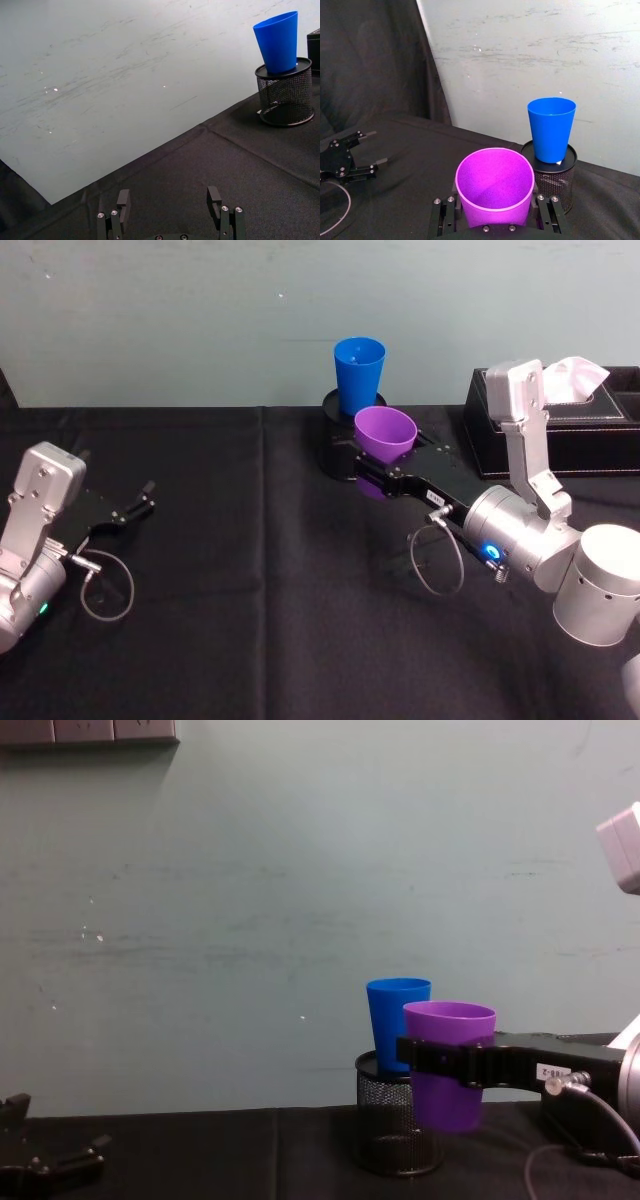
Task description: Pick up one cup with a gripper and tap it against the other cup.
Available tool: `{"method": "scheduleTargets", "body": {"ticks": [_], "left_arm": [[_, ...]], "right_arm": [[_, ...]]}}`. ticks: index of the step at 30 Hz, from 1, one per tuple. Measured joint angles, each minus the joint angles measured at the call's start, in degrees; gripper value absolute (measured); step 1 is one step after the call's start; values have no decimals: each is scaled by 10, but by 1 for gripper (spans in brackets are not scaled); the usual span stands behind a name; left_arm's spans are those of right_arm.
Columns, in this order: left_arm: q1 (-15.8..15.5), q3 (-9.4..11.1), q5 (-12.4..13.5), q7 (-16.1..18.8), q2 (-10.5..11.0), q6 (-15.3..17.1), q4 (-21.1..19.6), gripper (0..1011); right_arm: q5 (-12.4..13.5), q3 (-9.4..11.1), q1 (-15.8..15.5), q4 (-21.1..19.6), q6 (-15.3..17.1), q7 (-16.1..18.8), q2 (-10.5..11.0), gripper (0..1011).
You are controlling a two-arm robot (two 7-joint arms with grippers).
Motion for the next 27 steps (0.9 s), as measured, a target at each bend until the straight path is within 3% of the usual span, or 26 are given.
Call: {"method": "scheduleTargets", "body": {"ticks": [6,11,27], "left_arm": [[0,0,0,0,0,0,0,1000],[0,0,0,0,0,0,0,1000],[0,0,0,0,0,0,0,1000]], "right_arm": [[0,-5,10,6,3,0,1,731],[0,-15,36,28,21,-2,-2,731],[-7,-24,147,177,33,-17,-53,731]]}}
